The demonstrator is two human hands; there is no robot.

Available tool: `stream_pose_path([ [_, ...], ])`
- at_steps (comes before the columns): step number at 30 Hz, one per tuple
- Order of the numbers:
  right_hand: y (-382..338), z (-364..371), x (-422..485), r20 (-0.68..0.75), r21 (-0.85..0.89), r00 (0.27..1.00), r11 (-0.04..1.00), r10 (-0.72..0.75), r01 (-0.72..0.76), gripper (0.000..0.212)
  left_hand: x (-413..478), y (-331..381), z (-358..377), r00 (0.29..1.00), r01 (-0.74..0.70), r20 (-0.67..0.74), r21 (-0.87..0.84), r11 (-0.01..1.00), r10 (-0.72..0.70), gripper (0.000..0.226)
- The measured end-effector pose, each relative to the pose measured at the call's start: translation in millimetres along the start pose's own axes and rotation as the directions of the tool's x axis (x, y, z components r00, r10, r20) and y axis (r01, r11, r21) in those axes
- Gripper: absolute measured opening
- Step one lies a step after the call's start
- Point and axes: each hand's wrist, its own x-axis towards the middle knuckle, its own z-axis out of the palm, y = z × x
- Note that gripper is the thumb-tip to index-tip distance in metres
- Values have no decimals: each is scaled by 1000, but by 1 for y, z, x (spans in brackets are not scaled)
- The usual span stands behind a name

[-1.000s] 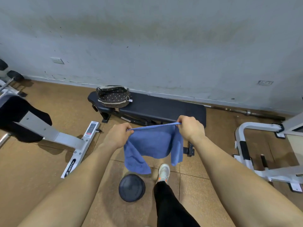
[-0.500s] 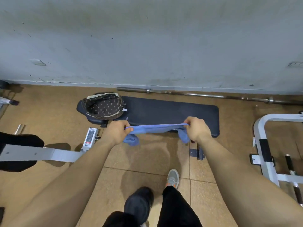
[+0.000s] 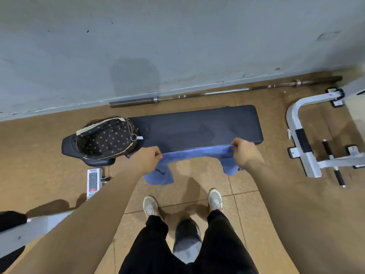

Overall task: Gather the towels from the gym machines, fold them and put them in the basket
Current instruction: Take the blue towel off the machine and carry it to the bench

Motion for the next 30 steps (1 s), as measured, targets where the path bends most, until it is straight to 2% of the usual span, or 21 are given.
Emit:
stream_pose_path([
  [4, -18, 19, 9, -63, 0, 998, 1000, 18, -18, 17, 26, -30, 0, 998, -61, -3, -90, 994, 61, 20],
  [9, -22, 39, 78, -72, -12, 997, 1000, 13, -14, 18, 94, -45, 22, 999, -32, -46, -169, 985, 25, 21],
  [14, -8, 85, 201, -150, 26, 988, 999, -20, 24, 10, 209, -53, 71, 979, -17, -202, -271, 962, -39, 19],
  [17, 3, 118, 275, -164, 33, 986, 998, -40, 46, 15, 279, -58, 92, 949, -54, -312, -289, 956, -41, 17],
  [23, 14, 166, 386, -284, -59, 948, 989, -145, 134, 19, 392, -73, 122, 882, -118, -472, -209, 971, 6, 15],
  [30, 6, 171, 438, -415, -143, 883, 974, -220, 175, 19, 445, -78, 112, 787, -113, -616, -92, 989, 33, 16],
])
